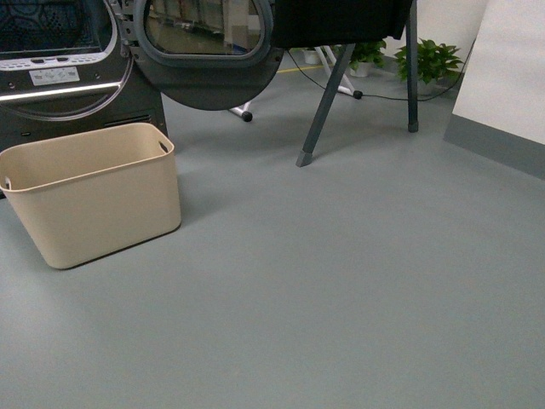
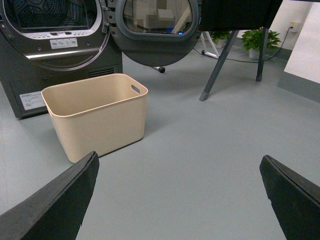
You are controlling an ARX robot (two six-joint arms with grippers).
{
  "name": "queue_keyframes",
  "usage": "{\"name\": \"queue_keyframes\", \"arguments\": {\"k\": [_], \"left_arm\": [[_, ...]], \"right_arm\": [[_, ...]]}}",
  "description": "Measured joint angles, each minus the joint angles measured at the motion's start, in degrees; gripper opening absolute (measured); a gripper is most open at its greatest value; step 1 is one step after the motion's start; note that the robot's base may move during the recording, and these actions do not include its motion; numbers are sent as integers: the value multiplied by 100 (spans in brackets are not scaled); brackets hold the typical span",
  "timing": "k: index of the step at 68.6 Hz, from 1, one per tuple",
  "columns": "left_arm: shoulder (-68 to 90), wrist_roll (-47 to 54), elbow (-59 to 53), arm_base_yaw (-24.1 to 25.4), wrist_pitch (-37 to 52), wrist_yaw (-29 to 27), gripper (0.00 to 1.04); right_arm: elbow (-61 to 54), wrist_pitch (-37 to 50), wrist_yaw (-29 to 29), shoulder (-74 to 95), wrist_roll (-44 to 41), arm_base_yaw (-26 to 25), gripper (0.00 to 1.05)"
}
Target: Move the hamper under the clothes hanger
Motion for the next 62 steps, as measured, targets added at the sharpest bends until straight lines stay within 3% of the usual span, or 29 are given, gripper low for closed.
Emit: {"name": "queue_keyframes", "arguments": {"k": [62], "left_arm": [[2, 0, 0, 0, 0, 4, 98]], "right_arm": [[0, 2, 7, 0, 0, 0, 97]]}}
